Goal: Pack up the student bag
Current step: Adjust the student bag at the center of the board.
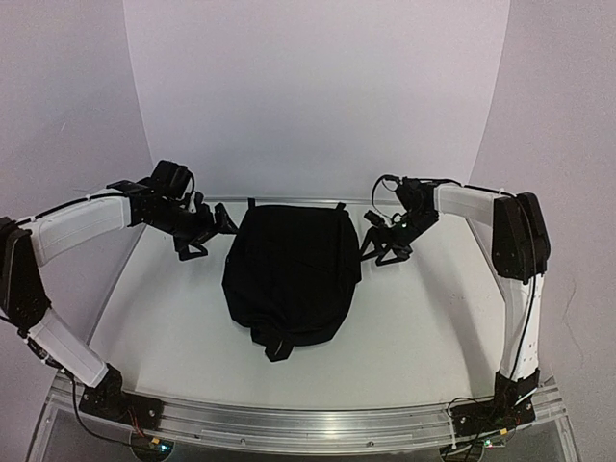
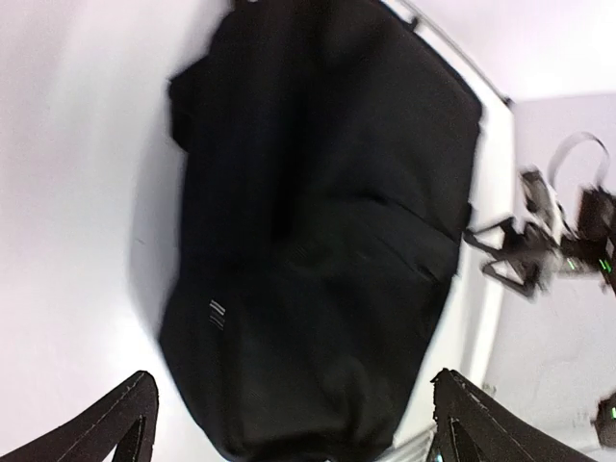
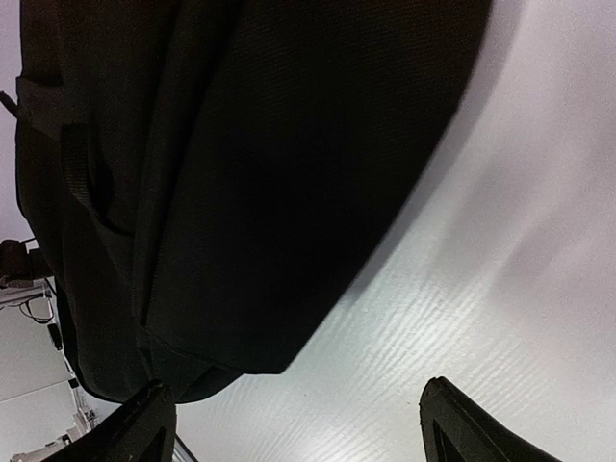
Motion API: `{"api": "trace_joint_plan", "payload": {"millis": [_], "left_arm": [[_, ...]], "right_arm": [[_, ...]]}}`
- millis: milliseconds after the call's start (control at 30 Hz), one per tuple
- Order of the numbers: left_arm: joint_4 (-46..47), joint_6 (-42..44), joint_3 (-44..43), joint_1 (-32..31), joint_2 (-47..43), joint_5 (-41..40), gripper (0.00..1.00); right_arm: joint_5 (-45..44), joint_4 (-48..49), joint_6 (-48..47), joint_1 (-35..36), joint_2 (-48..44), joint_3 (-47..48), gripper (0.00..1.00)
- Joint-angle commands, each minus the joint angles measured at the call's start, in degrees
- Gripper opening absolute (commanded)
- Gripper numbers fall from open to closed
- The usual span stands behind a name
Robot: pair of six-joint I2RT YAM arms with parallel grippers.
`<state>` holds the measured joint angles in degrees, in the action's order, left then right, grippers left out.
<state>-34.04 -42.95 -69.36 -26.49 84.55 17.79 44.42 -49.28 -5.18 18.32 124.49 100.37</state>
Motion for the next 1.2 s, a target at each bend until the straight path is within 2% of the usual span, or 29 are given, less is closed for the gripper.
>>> {"api": "trace_joint_plan", "payload": {"millis": [0,67,200,267,433,533,600,700,767,833,867,900,967,1000,1067,1167], "left_arm": [[-4.25,3.55,-2.77,0.38,7.5,0.23,1.0],[-2.9,3.06,-0.33,0.35,9.68,2.6,0.99],[1.05,1.61,7.62,0.39,10.58,4.98,0.89],[2.63,1.03,12.0,0.47,10.52,5.42,0.83],[5.6,0.45,17.6,0.45,11.27,6.55,0.63],[6.97,1.73,15.2,0.44,14.22,6.89,0.53],[7.82,3.52,11.35,0.44,18.01,7.45,0.43],[8.08,5.93,1.26,0.37,26.65,9.94,0.28],[6.68,6.93,-6.33,0.04,30.89,11.47,0.22],[6.47,7.06,-11.54,-0.46,32.71,12.79,0.23],[6.58,6.86,-12.14,-0.48,32.34,13.23,0.26],[6.39,6.74,-12.32,-0.49,31.68,13.28,0.29],[6.17,6.41,-10.69,-0.42,28.18,12.55,0.42],[6.15,6.39,-8.82,-0.48,25.65,11.97,0.49],[5.94,6.86,-4.77,-0.58,19.94,10.82,0.6],[6.13,9.07,2.41,-1.37,9.3,11.27,0.68]], "right_arm": [[0.61,0.9,1.59,4.34,-1.13,2.54,0.88],[-0.48,1.93,2.38,6.17,-0.38,2.0,0.88],[-1.7,6.39,4.67,8.0,1.35,-2.0,0.86],[-2.11,7.63,6.63,7.98,3.0,-2.94,0.77],[-5.12,7.89,7.35,5.65,5.44,-2.39,0.46],[-5.84,7.8,6.9,3.75,5.23,-2.21,0.33],[-6.05,7.84,6.72,2.48,4.91,-2.66,0.19],[-6.9,7.79,6.1,-0.27,4.55,-2.62,0.04],[-8.15,7.72,5.72,-2.23,4.5,-1.08,0.0],[-8.9,7.7,3.88,-4.14,3.84,0.61,0.01],[-8.98,7.58,2.67,-4.58,2.93,1.19,0.08],[-8.89,7.42,1.48,-4.83,1.7,1.35,0.19],[-8.58,6.92,-1.5,-4.91,-1.95,-0.96,0.51],[-8.68,6.61,-2.95,-4.93,-3.98,-2.75,0.58],[-8.56,5.07,-6.34,-4.88,-8.89,-6.35,0.64],[-5.9,3.84,-10.37,-4.84,-17.65,-14.43,0.64]]}}
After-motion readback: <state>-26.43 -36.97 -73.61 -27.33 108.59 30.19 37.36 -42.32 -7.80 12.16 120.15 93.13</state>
